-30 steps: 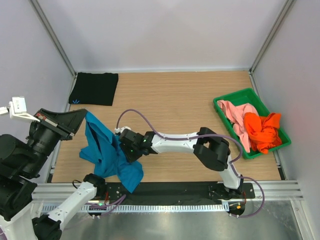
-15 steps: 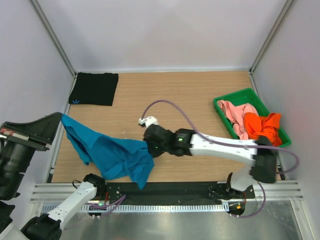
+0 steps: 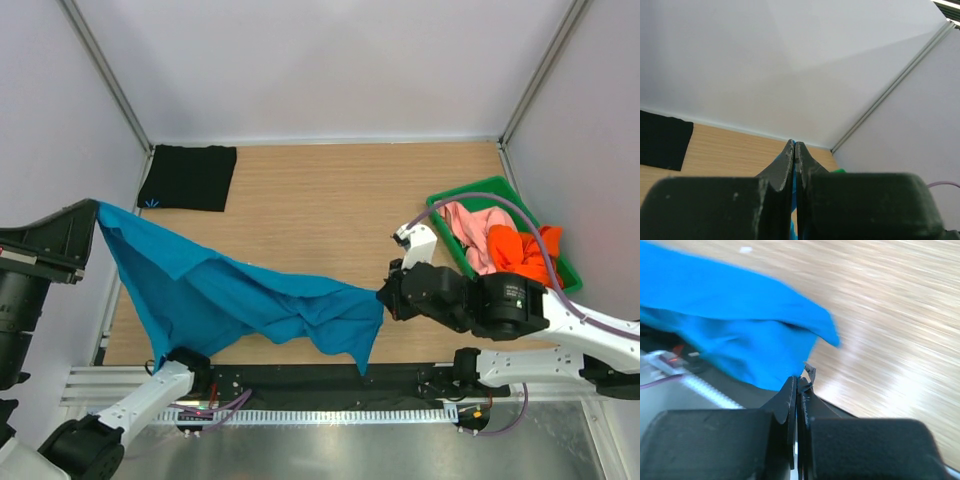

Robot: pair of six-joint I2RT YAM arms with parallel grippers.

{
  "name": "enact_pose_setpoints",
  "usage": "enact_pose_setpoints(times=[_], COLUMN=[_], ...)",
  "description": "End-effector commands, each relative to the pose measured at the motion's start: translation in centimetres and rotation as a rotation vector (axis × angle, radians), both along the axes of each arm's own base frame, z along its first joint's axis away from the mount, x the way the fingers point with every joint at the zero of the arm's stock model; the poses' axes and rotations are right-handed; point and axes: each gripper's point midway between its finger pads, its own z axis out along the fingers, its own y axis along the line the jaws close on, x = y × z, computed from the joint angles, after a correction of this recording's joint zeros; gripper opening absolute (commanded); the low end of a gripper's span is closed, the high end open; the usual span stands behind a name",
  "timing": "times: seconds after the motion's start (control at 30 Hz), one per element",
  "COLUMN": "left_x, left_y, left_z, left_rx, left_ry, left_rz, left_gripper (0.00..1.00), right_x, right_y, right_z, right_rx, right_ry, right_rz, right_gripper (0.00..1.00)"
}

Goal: Fold and stack the t-shirts
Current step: Flatten the tshirt out

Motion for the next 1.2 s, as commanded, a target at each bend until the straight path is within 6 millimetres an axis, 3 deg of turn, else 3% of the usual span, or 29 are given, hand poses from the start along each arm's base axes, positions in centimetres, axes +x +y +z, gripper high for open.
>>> enact_pose_setpoints(times=[0.0, 0.13, 0.2, 0.27, 0.3, 0.33, 0.37, 0.4, 0.53, 0.63, 0.67, 0.7, 0.73, 0.8, 0.83, 0.9, 0.93, 1.03, 1.07, 1.13, 1.17], left_x=[1.4, 4.6, 7.2, 11.0, 12.5, 13.8, 16.5, 17.7, 23.7, 26.3, 26.5, 25.9, 26.4, 25.5, 24.1, 22.6, 20.9, 18.1, 16.0, 14.2, 12.1], left_y=[0.3, -2.0, -3.2, -4.9, -5.8, -6.5, -7.9, -8.6, -10.8, -10.9, -10.8, -10.3, -10.1, -9.6, -9.2, -9.0, -8.5, -7.7, -7.2, -6.9, -6.2], left_z=[2.1, 2.1, 1.5, 0.4, 0.4, -0.1, -1.3, -1.7, -2.8, -1.1, -0.3, 2.2, 2.6, 4.7, 6.3, 7.6, 8.5, 9.5, 10.6, 10.9, 11.6], left_rx=[0.023, 0.049, 0.088, 0.126, 0.142, 0.152, 0.178, 0.190, 0.234, 0.219, 0.212, 0.197, 0.198, 0.186, 0.169, 0.146, 0.133, 0.117, 0.108, 0.100, 0.088], left_ry=[-0.070, -0.071, -0.047, -0.014, -0.021, -0.006, 0.036, 0.043, 0.065, 0.020, 0.000, -0.057, -0.063, -0.114, -0.155, -0.192, -0.219, -0.251, -0.286, -0.295, -0.317], left_rz=[0.046, 0.002, 0.003, -0.001, -0.009, -0.017, -0.029, -0.040, -0.040, -0.019, -0.017, -0.007, 0.002, 0.014, 0.017, -0.001, -0.003, -0.011, -0.016, -0.034, -0.037], left_gripper=[0.00, 0.00, 0.00, 0.00, 0.00, 0.00, 0.00, 0.00, 0.00, 0.00, 0.00, 0.00, 0.00, 0.00, 0.00, 0.00, 0.00, 0.00, 0.00, 0.00, 0.00], right_x=[1.8, 3.0, 3.6, 4.4, 5.7, 5.9, 6.7, 8.1, 11.0, 13.5, 14.0, 14.7, 15.1, 15.4, 15.4, 15.2, 15.0, 13.8, 13.1, 12.1, 11.1], right_y=[-6.5, -8.0, -8.6, -8.6, -9.5, -9.2, -9.6, -10.5, -11.9, -12.1, -12.1, -11.8, -11.9, -11.6, -11.3, -10.7, -10.6, -11.0, -11.3, -11.4, -11.9], right_z=[-0.2, 0.4, -0.1, -0.7, -0.8, -1.5, -1.9, -2.2, -3.2, -2.2, -1.8, -0.6, -0.7, 0.4, 0.7, 2.2, 2.7, 4.8, 5.9, 7.0, 8.2], right_rx=[-0.110, -0.191, -0.263, -0.324, -0.345, -0.338, -0.347, -0.352, -0.398, -0.377, -0.373, -0.345, -0.374, -0.372, -0.366, -0.302, -0.281, -0.224, -0.196, -0.159, -0.121], right_ry=[-0.085, -0.137, -0.146, -0.144, -0.137, -0.086, -0.067, -0.048, 0.037, 0.021, 0.012, -0.008, -0.007, -0.018, -0.026, -0.074, -0.094, -0.162, -0.194, -0.233, -0.273], right_rz=[-0.209, -0.289, -0.325, -0.355, -0.405, -0.388, -0.405, -0.446, -0.492, -0.511, -0.510, -0.501, -0.488, -0.458, -0.440, -0.404, -0.393, -0.361, -0.355, -0.326, -0.322], right_gripper=[0.01, 0.01, 0.01, 0.01, 0.01, 0.01, 0.01, 0.01, 0.01, 0.01, 0.01, 0.01, 0.01, 0.01, 0.01, 0.01, 0.01, 0.01, 0.01, 0.01, 0.01])
